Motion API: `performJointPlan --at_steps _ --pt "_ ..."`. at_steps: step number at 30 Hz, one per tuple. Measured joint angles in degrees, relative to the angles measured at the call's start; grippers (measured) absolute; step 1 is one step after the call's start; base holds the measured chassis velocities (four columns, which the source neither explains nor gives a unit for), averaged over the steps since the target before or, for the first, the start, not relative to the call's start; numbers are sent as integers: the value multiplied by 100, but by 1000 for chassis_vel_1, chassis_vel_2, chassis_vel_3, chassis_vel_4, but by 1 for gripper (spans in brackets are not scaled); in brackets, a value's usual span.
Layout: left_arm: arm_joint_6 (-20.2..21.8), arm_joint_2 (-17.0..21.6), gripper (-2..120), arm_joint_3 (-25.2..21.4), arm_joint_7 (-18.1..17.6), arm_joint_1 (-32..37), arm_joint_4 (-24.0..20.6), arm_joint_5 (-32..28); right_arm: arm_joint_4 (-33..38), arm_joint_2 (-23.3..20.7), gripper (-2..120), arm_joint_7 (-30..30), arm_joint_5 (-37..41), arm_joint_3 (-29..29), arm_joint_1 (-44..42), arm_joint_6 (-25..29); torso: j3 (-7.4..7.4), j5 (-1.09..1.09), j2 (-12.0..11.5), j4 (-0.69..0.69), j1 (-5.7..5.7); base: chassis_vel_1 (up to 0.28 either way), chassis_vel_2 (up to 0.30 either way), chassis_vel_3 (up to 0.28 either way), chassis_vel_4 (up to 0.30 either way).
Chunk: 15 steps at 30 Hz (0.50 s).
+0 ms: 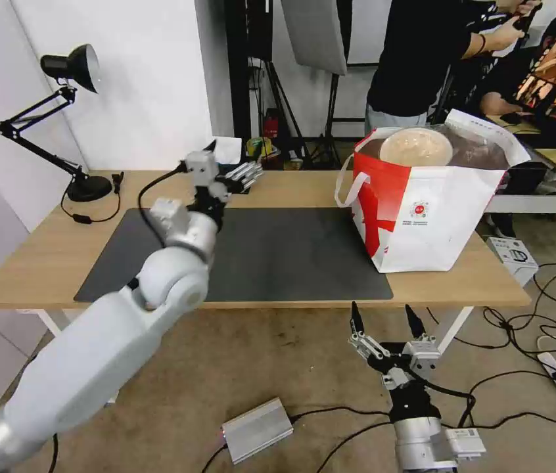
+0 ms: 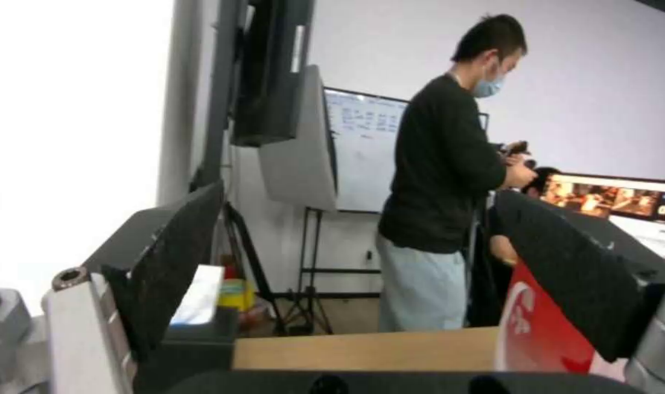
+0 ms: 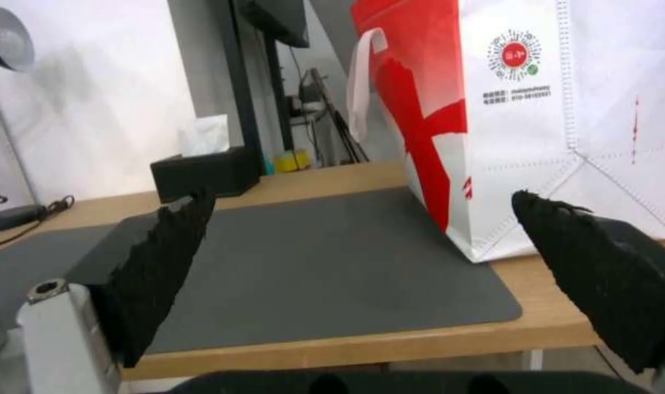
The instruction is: Pick up the trash from the table and place it into the takeout bag.
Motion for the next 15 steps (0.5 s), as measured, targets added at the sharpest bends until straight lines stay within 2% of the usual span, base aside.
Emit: performJointPlan --at_steps 2,4,6,15 --pt "-26 51 100 -340 55 437 -186 140 0 0 100 0 0 0 -1 0 0 0 0 0 0 0 0 0 0" --pt "-43 54 100 -414 66 532 -217 180 0 0 100 0 0 0 0 0 0 0 0 -1 0 0 0 0 0" --pt "-85 31 100 -686 111 939 -348 342 0 0 100 0 0 0 0 0 0 0 0 0 0 0 0 0 0" --pt "-207 -270 100 -1061 151 1873 -619 1007 0 0 100 0 0 0 -1 0 0 0 0 -1 1 0 0 0 0"
